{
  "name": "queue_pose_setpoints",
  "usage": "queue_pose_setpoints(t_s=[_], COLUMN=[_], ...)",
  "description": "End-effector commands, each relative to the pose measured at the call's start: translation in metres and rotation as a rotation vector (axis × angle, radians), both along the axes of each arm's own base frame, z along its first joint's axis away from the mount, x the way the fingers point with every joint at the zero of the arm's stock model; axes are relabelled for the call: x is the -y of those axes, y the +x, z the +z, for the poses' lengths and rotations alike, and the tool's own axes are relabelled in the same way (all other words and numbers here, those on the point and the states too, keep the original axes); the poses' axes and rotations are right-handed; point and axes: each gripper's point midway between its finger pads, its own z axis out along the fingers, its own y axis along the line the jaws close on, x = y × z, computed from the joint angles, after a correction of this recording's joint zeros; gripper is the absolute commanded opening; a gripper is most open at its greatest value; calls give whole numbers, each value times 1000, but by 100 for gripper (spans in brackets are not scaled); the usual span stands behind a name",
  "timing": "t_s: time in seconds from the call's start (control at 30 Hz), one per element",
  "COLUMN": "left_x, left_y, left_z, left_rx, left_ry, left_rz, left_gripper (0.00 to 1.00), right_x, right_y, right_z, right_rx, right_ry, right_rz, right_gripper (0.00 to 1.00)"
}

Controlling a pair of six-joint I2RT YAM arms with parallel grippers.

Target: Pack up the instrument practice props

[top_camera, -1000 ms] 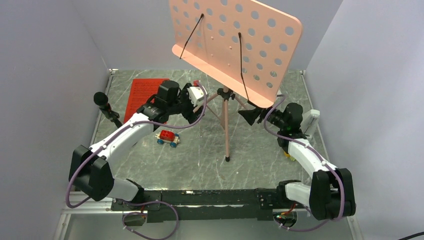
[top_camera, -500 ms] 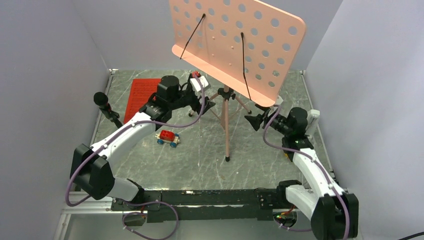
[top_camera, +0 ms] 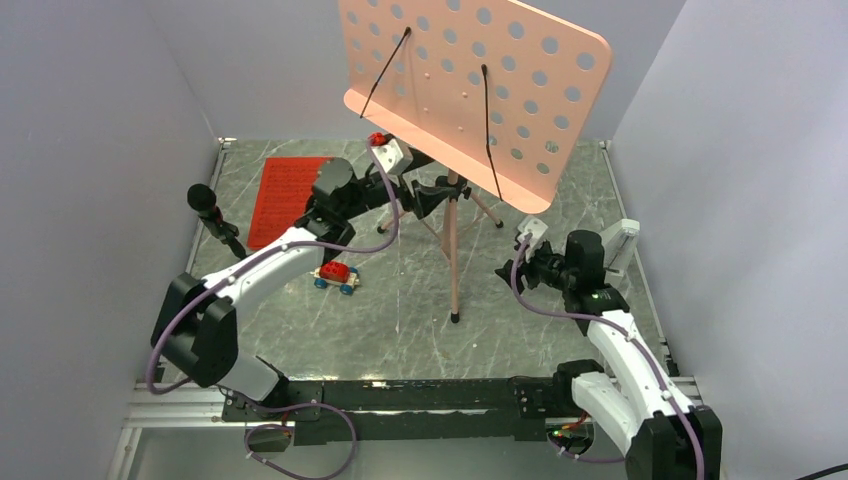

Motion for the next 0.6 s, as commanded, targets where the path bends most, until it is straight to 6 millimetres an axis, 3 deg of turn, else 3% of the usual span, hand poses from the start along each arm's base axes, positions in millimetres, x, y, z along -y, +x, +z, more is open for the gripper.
queue_pose_setpoints(t_s=[0.0, 0.07, 0.23, 0.4, 0.57], left_x=[21, 30, 38, 37, 42], left_y=[-4, -4, 1, 14, 13], left_z=[34, 35, 39, 41, 39], left_rx=[46, 60, 36, 3, -12], left_ry=[-132, -132, -140, -145, -121], left_rz=[-49, -46, -17, 34, 13], left_gripper=[81, 80, 77, 71, 56], right_x=[-4, -14, -53, -74, -89], right_y=[9, 11, -11, -27, -26], right_z=[10, 21, 33, 25, 9], right_rx=[8, -2, 1, -44, -87], right_ry=[-10, 25, 77, 120, 158], right_rz=[15, 43, 191, 238, 225], right_gripper=[71, 70, 70, 74, 79])
